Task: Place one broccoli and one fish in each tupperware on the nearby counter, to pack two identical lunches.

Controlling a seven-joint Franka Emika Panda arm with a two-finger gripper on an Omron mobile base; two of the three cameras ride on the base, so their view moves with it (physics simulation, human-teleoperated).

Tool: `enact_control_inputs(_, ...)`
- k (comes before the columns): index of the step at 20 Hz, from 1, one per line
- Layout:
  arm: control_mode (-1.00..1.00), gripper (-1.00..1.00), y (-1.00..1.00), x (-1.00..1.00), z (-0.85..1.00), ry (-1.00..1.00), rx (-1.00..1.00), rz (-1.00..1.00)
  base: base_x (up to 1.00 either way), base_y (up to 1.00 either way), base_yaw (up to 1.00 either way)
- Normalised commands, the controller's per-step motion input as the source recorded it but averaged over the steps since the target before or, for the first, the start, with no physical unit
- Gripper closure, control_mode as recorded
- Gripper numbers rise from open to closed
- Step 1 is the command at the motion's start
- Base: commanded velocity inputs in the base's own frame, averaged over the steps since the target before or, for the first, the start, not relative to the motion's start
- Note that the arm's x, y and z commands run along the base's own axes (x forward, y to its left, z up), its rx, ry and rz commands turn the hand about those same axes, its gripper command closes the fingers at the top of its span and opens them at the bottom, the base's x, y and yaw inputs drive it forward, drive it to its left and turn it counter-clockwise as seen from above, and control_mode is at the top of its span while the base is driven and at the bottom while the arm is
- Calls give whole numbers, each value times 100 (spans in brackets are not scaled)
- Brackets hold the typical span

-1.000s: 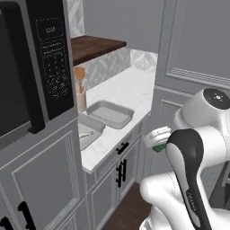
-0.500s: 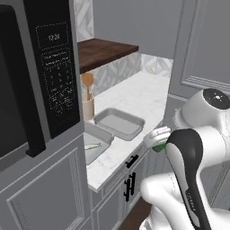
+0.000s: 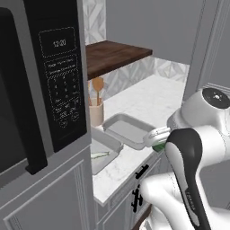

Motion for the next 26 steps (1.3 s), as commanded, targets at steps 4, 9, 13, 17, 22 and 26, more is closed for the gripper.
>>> enact_control_inputs(4,-100,100,0,1,0,0,0,0,4,0,4)
enact_control_inputs(9,-100,100,8,81,-5,0,0,18,0,0,0)
enact_control_inputs(13,-100,100,36,100,-32,0,0,50,0,0,0)
enact_control_inputs(17,-100,100,65,99,-26,10,-9,35,0,0,0)
enact_control_inputs(22,-100,100,86,100,-23,22,-18,13,0,0,0)
enact_control_inputs(26,-100,100,50,100,-32,24,-12,21,0,0,0)
